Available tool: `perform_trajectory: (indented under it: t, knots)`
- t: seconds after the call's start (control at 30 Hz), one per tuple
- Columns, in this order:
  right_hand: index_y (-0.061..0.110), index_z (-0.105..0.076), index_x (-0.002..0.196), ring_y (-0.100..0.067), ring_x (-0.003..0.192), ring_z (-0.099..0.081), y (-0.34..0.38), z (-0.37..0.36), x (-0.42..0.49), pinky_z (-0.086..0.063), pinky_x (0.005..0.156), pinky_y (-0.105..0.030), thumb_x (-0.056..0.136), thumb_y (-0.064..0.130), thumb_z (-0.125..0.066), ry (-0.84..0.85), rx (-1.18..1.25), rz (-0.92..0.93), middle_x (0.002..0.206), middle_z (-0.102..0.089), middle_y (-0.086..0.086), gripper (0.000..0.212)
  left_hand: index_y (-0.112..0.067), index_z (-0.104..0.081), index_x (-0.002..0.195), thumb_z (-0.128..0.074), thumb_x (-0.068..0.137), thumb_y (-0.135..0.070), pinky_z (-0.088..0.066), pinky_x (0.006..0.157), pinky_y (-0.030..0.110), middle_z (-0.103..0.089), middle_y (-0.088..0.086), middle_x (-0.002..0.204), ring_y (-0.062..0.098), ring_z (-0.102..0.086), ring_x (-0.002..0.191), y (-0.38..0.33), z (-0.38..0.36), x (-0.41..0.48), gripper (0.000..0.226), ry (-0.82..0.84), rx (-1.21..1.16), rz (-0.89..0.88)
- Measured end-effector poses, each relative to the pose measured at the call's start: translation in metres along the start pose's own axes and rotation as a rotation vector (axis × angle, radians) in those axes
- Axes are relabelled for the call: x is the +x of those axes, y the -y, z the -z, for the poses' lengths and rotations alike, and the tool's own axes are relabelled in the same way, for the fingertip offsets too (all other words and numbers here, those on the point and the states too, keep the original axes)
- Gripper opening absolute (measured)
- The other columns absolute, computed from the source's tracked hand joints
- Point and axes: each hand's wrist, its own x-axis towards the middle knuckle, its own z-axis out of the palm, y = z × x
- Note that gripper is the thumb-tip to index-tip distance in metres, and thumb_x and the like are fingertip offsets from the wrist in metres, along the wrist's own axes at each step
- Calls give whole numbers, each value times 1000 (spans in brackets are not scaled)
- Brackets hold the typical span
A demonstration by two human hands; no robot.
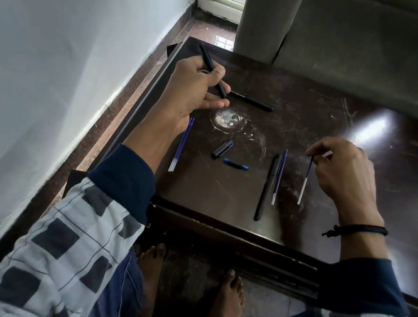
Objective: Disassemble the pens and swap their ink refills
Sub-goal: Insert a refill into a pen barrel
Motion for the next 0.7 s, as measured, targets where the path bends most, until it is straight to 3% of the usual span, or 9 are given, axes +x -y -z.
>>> perform_trajectory:
  t: [0.33,0.43,0.5,0.6,0.7]
  knots:
    - [24,-76,99,-30,96,-66,2,-16,2,-42,73,-33,92,1,-57,129,-104,24,111,-73,-6,31,-8,-64,110,-59,105,-16,-62,64,26,-76,13,90,26,-76,68,-2,1,-1,11,-7,4,2]
    - [30,-76,100,-26,92,-68,0,-20,3,-49,71,-33,92,3,-55,178,-112,27,109,-74,-1,35,-8,-62,108,-59,105,-16,-62,63,26,-75,12,88,24,-75,66,-3,2,-2,9,-8,-4,2]
    - [32,-77,101,-28,97,-69,1,-20,3,-52,74,-35,92,5,-53,159,-111,35,109,-75,0,37,-8,-62,107,-59,105,-16,-62,63,26,-75,13,89,24,-75,65,-4,3,-2,9,-10,-9,1]
    - [25,-77,104,-28,101,-68,11,-23,-1,-45,74,-32,95,2,-53,66,-81,83,112,-74,0,35,-9,-62,106,-58,105,-17,-62,63,25,-75,13,89,24,-75,66,-4,4,-2,9,-15,-9,1]
    - [18,-76,100,-30,98,-68,34,-34,-11,-55,76,-38,91,0,-54,-1,-7,235,107,-72,-3,29,-9,-62,106,-59,105,-16,-62,63,26,-75,13,89,24,-75,66,-4,4,-2,9,-14,-9,0]
